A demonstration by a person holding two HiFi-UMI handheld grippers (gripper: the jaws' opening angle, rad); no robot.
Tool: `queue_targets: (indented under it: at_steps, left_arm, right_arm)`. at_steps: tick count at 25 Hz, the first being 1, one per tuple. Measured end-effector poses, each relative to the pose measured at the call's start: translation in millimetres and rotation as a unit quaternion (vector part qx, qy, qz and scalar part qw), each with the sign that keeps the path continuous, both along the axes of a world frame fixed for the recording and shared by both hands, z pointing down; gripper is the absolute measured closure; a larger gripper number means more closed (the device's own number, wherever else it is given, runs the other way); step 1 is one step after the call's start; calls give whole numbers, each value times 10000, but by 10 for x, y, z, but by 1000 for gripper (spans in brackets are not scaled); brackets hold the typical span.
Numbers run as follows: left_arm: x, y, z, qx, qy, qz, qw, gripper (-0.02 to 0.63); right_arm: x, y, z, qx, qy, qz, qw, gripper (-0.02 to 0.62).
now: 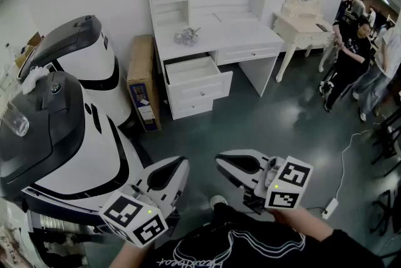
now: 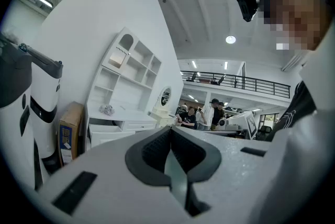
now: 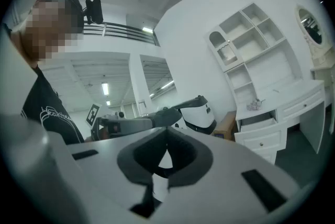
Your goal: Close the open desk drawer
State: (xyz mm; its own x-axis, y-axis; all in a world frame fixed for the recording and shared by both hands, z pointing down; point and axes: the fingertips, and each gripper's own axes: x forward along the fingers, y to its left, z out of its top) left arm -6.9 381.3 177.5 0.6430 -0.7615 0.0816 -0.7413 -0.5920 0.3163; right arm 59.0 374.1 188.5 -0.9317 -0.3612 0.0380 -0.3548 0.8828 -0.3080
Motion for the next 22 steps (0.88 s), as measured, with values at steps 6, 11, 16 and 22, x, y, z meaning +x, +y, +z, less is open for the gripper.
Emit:
queue_targets:
  at_steps: [6, 11, 16, 22]
  left_arm:
    - [-4, -35, 86, -84, 3, -15, 10000, 600]
    - [-25, -130, 128, -160, -16, -64, 9999, 600]
    - [-46, -308, 178, -214, -64, -91, 9997, 601]
    - [-92, -758, 323, -399, -57, -83, 9992, 601]
  right_arm:
    - [4, -60, 138, -105, 185, 118, 9997, 589]
    - [-7, -235, 222, -100, 358, 287, 9989, 589]
    - [-40, -464, 239, -151, 189, 279, 9993, 589]
    - [-83, -906, 309, -246, 88, 282, 9993, 589]
